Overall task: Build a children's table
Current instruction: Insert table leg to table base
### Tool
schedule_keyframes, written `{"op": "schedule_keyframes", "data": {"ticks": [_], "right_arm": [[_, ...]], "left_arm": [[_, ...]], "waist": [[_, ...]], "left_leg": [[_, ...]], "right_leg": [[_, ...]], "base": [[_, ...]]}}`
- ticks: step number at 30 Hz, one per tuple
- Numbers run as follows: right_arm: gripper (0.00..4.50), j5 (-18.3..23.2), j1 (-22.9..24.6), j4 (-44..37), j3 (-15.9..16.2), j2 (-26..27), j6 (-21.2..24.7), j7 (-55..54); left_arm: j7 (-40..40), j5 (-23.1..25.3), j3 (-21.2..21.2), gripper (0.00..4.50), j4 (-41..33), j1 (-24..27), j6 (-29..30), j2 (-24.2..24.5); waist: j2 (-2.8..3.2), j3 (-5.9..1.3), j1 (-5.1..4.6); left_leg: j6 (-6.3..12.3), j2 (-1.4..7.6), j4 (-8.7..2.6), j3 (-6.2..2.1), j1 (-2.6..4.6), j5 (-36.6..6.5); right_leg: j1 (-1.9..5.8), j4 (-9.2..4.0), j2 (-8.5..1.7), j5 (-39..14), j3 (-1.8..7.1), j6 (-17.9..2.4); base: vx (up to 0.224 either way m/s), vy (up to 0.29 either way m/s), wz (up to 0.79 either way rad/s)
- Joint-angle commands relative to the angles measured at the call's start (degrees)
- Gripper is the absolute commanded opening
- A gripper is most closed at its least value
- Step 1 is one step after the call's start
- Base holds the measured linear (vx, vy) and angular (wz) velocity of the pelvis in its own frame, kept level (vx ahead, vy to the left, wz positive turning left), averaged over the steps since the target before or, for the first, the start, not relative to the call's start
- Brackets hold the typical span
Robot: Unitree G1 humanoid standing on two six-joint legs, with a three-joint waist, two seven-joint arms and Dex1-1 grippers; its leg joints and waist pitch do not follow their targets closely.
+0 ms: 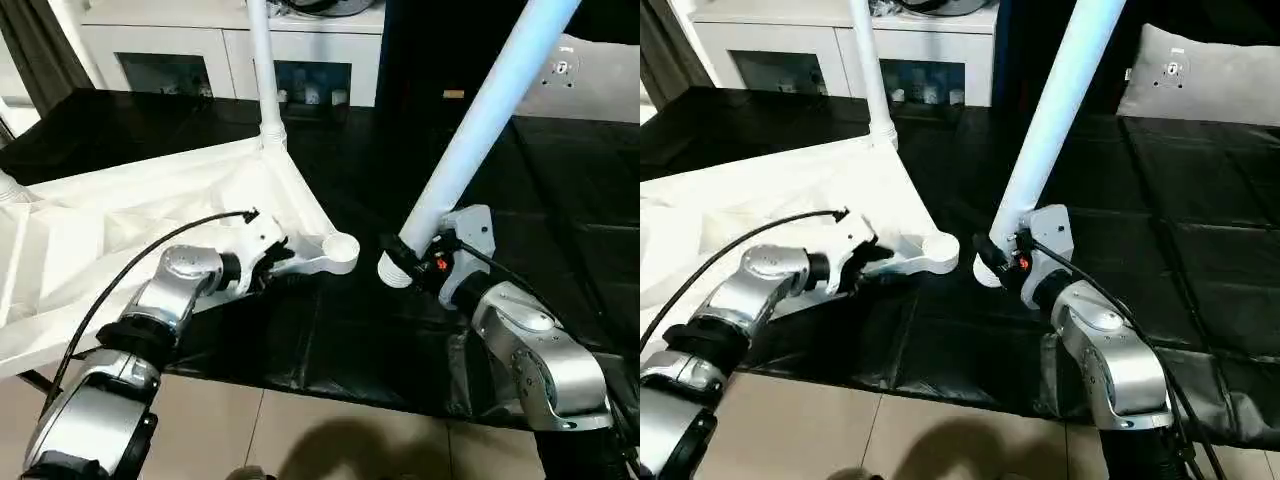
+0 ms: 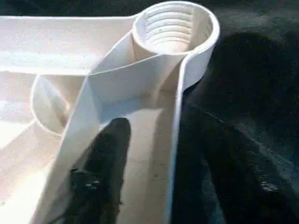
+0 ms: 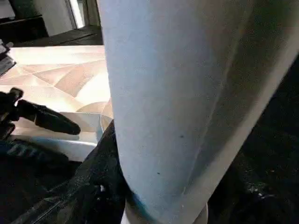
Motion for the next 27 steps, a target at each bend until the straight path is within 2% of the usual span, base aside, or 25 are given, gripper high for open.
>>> {"op": "schedule_keyframes", "data": {"ticks": [1,2,3,6,11,14,17,20,22,24,25,26,27], "right_arm": [[1.88,0.5,0.3,-2.6,-0.1,-0.5,0.9,0.2],[1.88,0.7,0.3,-2.8,-0.2,-0.6,1.3,0.3],[1.88,0.8,0.4,-2.9,-0.2,-0.8,1.5,0.3],[1.88,1.0,0.9,-3.5,0.0,-1.1,1.6,0.7],[1.88,0.9,1.2,-4.0,0.3,-1.5,1.7,1.0],[1.88,1.1,1.1,-4.2,0.0,-1.8,2.0,1.2],[1.88,1.3,1.0,-4.6,-0.2,-2.1,2.4,1.3],[1.88,1.4,0.7,-5.0,-0.5,-3.1,2.8,1.8],[1.88,1.5,0.4,-5.3,-0.6,-3.5,3.2,2.0],[1.88,1.5,0.2,-5.8,-0.5,-4.1,3.8,2.4],[1.88,1.6,0.2,-6.4,-0.5,-4.5,4.3,2.7],[1.88,2.1,0.1,-7.6,-0.5,-5.1,5.3,3.3],[1.88,2.4,0.1,-8.1,-0.4,-5.3,5.6,3.5]], "left_arm": [[0.1,1.9,-0.8,2.45,4.0,-1.2,-2.4,0.4],[0.3,2.1,-0.9,2.32,5.1,-1.6,-2.9,0.4],[0.5,2.2,-0.8,2.29,5.6,-1.7,-2.9,0.3],[0.9,3.0,-0.6,2.14,7.8,-2.6,-3.9,0.2],[0.3,4.2,-1.3,1.67,9.4,-3.6,-5.2,0.1],[-0.5,4.6,-1.4,1.47,11.0,-4.5,-6.0,-0.3],[-1.5,5.2,-1.8,1.11,12.3,-5.1,-6.8,-0.5],[-2.9,5.3,-1.7,0.92,12.4,-5.6,-7.4,-1.2],[-3.3,5.5,-1.9,0.60,12.1,-5.6,-7.8,-1.3],[-3.4,5.8,-1.9,0.58,12.4,-5.7,-8.4,-1.7],[-3.3,6.2,-2.2,0.56,12.0,-5.4,-9.1,-1.8],[-3.3,6.7,-2.8,0.30,10.6,-4.6,-10.7,-1.8],[-3.6,6.8,-3.1,0.30,9.8,-4.2,-11.3,-1.7]], "waist": [[0.28,-4.23,-0.18],[0.55,-4.13,-0.23],[0.43,-4.18,-0.24],[0.80,-4.19,-0.17],[0.68,-4.18,-0.30],[1.01,-4.17,-0.36],[1.13,-4.18,-0.35],[1.03,-4.30,-0.44],[1.06,-4.36,-0.46],[0.95,-4.41,-0.48],[0.69,-4.39,-0.50],[0.71,-4.42,-0.34],[0.78,-4.40,-0.31]], "left_leg": [[0.68,0.05,-3.53,0.51,0.12,-6.6],[0.59,0.20,-3.62,0.49,0.17,-7.0],[0.54,0.17,-3.56,0.49,0.16,-7.1],[0.62,0.13,-3.56,0.47,0.22,-7.5],[0.88,0.06,-3.61,0.50,0.04,-7.9],[0.92,0.02,-3.63,0.53,0.17,-8.6],[0.93,0.07,-3.67,0.47,0.16,-8.7],[1.24,0.16,-3.58,0.48,0.12,-7.7],[1.48,0.20,-3.54,0.50,0.13,-7.3],[1.74,0.16,-3.48,0.52,0.10,-6.8],[1.88,0.17,-3.48,0.57,0.10,-6.7],[2.25,0.28,-3.48,0.55,0.17,-6.4],[2.32,0.32,-3.49,0.54,0.15,-6.4]], "right_leg": [[4.18,-4.05,-2.94,-4.7,2.84,-9.6],[4.10,-4.19,-2.97,-4.9,2.82,-9.7],[4.23,-4.07,-3.00,-4.7,2.85,-9.8],[4.23,-4.13,-3.11,-5.7,2.83,-9.9],[4.29,-4.50,-3.08,-8.5,2.76,-9.1],[4.12,-4.90,-3.10,-11.2,2.74,-8.4],[4.07,-4.90,-3.09,-11.2,2.70,-8.4],[4.16,-4.66,-3.05,-8.7,2.74,-9.2],[4.18,-4.53,-3.07,-7.8,2.76,-9.5],[4.26,-4.44,-3.04,-7.3,2.77,-9.7],[4.23,-4.49,-3.00,-7.2,2.78,-9.6],[4.23,-4.49,-3.09,-7.2,2.82,-9.6],[4.25,-4.46,-3.08,-7.3,2.84,-9.6]], "base": [[0.000,0.000,0.00],[0.000,0.000,0.00],[0.000,0.000,0.00],[0.000,0.000,0.00],[0.000,0.000,0.00],[0.000,0.000,0.00],[0.000,0.000,0.00],[0.000,0.000,0.00],[0.000,0.000,0.00],[0.000,0.000,0.00],[0.000,0.000,0.00],[0.000,0.000,0.00],[0.000,0.000,0.00]]}}
